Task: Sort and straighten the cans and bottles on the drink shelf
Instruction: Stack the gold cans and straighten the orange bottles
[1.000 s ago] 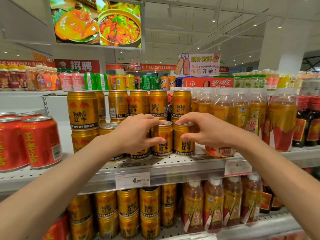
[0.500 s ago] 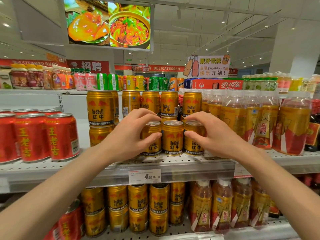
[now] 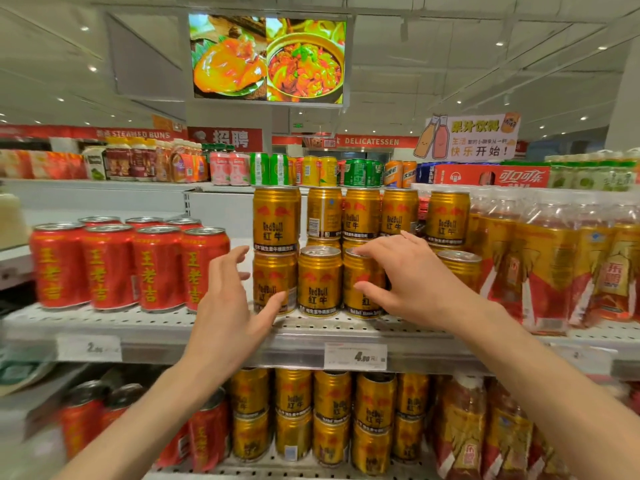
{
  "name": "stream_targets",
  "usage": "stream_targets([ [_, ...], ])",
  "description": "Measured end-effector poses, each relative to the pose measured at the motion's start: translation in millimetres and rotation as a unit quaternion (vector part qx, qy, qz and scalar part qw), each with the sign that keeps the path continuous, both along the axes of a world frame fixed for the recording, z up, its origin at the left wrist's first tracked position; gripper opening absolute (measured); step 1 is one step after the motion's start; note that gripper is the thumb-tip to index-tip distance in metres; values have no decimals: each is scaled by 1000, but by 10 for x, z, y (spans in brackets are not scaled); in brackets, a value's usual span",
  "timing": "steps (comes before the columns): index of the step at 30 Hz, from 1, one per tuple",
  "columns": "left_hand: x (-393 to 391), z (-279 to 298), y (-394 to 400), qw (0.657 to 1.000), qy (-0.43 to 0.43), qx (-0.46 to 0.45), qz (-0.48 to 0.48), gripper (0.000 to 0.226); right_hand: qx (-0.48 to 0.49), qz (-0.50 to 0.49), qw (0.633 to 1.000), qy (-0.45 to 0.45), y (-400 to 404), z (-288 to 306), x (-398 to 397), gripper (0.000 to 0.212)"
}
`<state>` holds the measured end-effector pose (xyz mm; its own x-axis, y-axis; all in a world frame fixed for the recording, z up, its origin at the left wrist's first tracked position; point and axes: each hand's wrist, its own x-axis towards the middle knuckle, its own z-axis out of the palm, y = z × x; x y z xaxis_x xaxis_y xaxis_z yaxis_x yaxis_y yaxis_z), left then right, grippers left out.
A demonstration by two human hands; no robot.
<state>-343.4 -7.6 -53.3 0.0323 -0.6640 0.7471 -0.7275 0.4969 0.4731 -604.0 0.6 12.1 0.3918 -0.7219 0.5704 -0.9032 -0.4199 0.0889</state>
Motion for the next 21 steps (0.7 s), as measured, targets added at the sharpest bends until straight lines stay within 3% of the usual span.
stream_targets([
  [2, -13, 23, -53, 999, 4, 34, -21, 89, 8, 3, 1000, -7, -19, -2, 8, 55],
  [7, 14, 100, -218, 994, 21, 80, -74, 86, 0, -1, 1000, -13, -50, -16, 17, 55],
  [15, 8, 21, -242, 997, 29, 47, -58, 90, 33, 7, 998, -44, 0, 66, -65, 60],
  [21, 0, 10, -244, 997, 29, 46, -62, 90, 95, -99, 990, -37, 88, 221, -503, 57],
])
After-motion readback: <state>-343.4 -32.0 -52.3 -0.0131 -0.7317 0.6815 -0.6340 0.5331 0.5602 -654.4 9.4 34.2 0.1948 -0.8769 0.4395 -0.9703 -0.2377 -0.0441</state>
